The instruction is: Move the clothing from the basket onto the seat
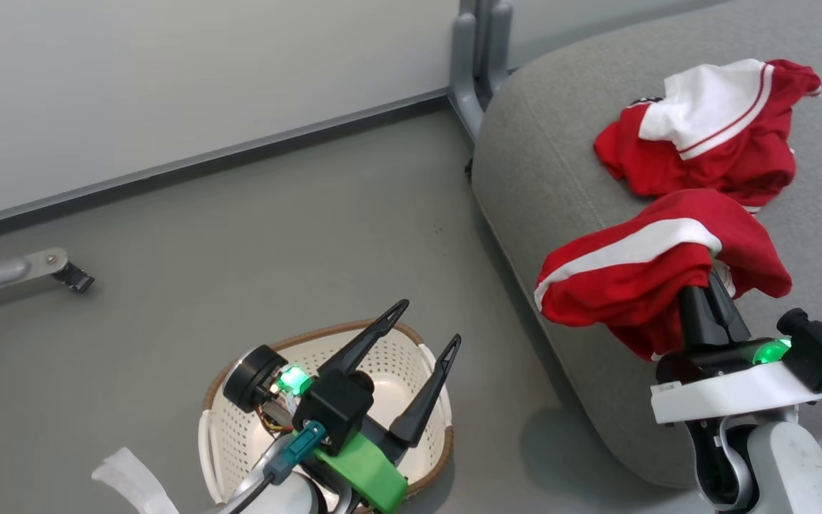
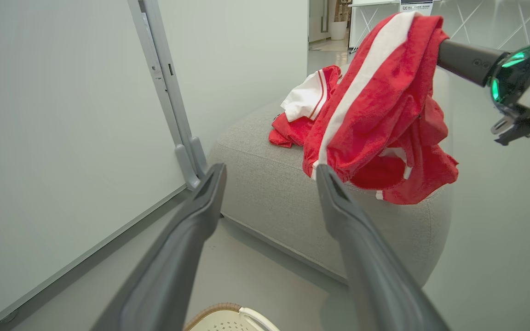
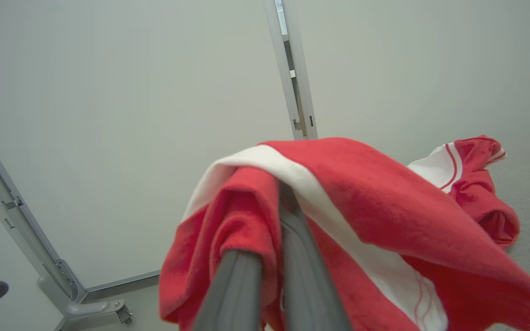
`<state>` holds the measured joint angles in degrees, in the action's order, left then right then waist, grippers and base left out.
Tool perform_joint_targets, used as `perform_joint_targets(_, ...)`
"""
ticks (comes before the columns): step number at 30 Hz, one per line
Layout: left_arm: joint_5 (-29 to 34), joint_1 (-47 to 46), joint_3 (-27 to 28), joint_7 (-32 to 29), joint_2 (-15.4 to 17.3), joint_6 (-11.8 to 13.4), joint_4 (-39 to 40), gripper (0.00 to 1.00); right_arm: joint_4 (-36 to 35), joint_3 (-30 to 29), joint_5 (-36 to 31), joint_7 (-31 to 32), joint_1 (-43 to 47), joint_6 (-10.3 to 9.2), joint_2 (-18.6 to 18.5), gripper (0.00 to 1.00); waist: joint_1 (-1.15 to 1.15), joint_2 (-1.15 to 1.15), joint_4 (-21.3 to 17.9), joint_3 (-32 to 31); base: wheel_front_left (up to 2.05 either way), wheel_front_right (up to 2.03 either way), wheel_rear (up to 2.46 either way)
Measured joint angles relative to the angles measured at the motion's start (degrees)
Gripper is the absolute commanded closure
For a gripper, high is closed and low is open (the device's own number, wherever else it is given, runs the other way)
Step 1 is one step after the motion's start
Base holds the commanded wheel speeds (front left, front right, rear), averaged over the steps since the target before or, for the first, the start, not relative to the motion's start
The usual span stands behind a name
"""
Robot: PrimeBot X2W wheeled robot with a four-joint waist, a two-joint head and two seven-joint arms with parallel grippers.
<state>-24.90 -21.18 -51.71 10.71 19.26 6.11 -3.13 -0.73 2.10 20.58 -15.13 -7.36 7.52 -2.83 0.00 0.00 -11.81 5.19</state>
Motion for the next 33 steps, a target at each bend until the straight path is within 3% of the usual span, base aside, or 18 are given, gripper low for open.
perform_joint_targets(12, 2.4, -3.4, -1.0, -1.4, 2.1, -1.1, 1.8, 0.00, -3.3, -3.6, 1.7, 0.0, 1.4, 0.00, -0.1, 1.00, 0.00, 0.00, -10.6, 6.0, 0.00, 0.00, 0.00)
perform_joint_targets(18, 3.1, -5.6, -1.7, -2.8, 2.8, -2.2, 2.3, 0.00, -4.6, -6.0, 4.1, 0.0, 0.1, 0.00, -0.1, 1.00, 0.00, 0.00, -13.9, 10.6, 0.00, 0.00, 0.00)
perform_joint_targets(24, 3.3, -8.3, -1.9, -4.5, 3.1, -3.5, 3.4, 0.00, -5.4, -11.4, 2.6, 0.0, -6.6, 0.00, 0.0, 1.00, 0.00, 0.00, -15.1, 16.3, 0.00, 0.00, 0.00)
perform_joint_targets(28, 3.6, -10.9, -1.7, -5.1, 3.3, -4.6, 4.4, 0.00, -5.2, -19.8, 0.7, 0.0, -14.5, 0.00, 0.0, 1.00, 0.00, 0.00, -14.6, 20.7, 0.00, 0.00, 0.00)
perform_joint_targets(33, 4.2, -14.7, -2.1, -5.7, 3.3, -6.9, 4.9, 0.00, -6.0, -28.0, -6.8, 0.0, -26.7, 0.00, -0.3, 1.00, 0.00, 0.00, -12.8, 26.6, 0.00, 0.00, 0.00)
